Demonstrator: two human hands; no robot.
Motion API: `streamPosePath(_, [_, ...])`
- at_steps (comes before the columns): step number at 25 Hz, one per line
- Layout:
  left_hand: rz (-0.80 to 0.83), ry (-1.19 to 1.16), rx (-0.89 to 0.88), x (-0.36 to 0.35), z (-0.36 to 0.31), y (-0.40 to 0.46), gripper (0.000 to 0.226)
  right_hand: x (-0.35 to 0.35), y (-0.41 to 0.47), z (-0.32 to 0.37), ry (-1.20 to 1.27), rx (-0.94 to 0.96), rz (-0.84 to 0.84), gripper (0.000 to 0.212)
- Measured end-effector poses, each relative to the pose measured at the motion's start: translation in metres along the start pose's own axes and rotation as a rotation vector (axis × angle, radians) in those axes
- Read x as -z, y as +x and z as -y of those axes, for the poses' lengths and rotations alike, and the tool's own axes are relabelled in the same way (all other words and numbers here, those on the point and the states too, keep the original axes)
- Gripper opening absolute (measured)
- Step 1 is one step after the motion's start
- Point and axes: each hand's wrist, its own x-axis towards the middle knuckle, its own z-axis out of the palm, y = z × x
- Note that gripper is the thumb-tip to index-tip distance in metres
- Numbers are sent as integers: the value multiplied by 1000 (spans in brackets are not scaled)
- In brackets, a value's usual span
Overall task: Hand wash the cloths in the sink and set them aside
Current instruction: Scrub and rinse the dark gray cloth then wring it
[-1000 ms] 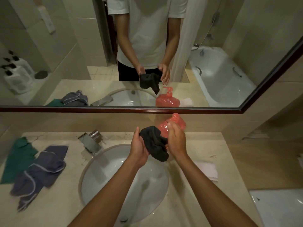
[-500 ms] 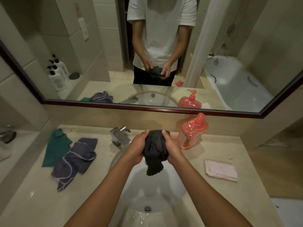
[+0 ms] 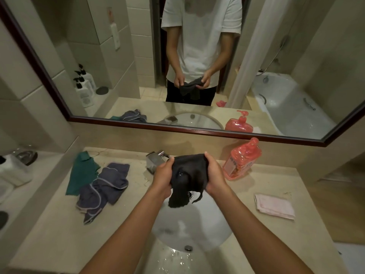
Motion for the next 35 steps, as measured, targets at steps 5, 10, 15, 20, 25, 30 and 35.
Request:
streamPosePath(5, [135, -186, 162, -17, 2, -12, 36, -20, -2, -41, -568, 454, -176, 34])
streamPosePath(10, [156, -61, 101, -23, 20, -22, 36, -15, 15, -36, -959, 613, -437, 39])
streamPosePath(15, [246, -60, 73, -25, 24, -25, 38, -5, 23, -23, -823, 552, -424, 44])
streamPosePath(20, [255, -224, 150, -40, 17, -24, 39, -7, 14, -45, -705, 561, -338, 42])
streamPosePath(25, [255, 84, 35, -47, 26, -21, 37, -4, 25, -14, -547, 406, -348, 41])
streamPosePath(30, [204, 458, -198, -38, 10, -1, 34, 8, 14, -5, -387, 88, -34, 34])
streamPosePath(35, [307, 475, -155, -26, 15, 6, 57, 19, 9, 19, -96, -89, 125, 33])
